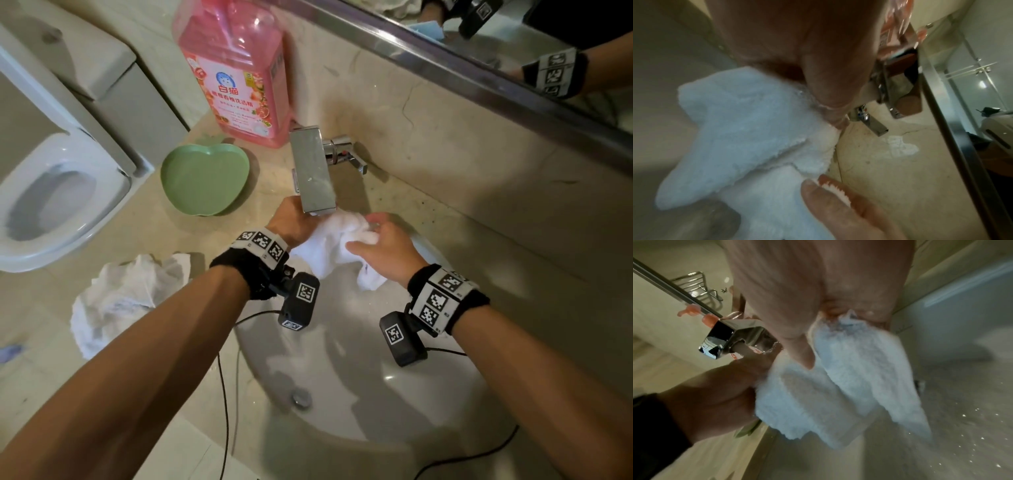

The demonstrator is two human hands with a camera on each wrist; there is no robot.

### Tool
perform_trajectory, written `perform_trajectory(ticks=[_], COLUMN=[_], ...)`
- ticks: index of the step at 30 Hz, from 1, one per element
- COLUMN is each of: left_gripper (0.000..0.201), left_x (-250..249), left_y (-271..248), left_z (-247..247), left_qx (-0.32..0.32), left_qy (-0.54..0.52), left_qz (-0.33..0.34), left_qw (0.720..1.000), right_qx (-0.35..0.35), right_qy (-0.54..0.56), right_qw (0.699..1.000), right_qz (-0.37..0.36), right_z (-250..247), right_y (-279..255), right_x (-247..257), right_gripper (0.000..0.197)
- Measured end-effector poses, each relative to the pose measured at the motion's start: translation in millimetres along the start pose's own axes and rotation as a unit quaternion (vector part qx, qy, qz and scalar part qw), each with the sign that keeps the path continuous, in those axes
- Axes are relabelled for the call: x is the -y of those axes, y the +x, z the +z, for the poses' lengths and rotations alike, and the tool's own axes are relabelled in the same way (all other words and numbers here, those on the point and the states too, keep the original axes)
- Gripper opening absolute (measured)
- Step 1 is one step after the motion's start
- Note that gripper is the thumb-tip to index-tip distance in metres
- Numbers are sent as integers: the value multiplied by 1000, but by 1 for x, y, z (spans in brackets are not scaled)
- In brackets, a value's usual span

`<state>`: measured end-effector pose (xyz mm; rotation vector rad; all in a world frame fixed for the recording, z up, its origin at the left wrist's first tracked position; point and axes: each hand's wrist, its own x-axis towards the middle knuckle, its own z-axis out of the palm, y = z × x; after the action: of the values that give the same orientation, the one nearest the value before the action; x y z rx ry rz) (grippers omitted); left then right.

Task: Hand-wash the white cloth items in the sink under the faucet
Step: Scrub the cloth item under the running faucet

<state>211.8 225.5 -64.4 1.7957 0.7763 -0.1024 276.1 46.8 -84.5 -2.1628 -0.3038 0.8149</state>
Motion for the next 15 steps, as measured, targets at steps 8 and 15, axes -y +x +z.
perform_trajectory(ticks=[8, 15], left_gripper=[29, 28], left_x=[22, 37], left_y=[-23, -39], left_z=[-50, -73], left_qx=[3, 1], left_qy=[175, 163], left_qz=[51, 19], left_qw=[983, 986], right_qx=[25, 33], right_qy=[-144, -150], right_qw=[989, 985], right_qz=[6, -77], right_z=[-6, -3], right_y=[3, -6], right_x=[-2, 16], right_gripper=[44, 36])
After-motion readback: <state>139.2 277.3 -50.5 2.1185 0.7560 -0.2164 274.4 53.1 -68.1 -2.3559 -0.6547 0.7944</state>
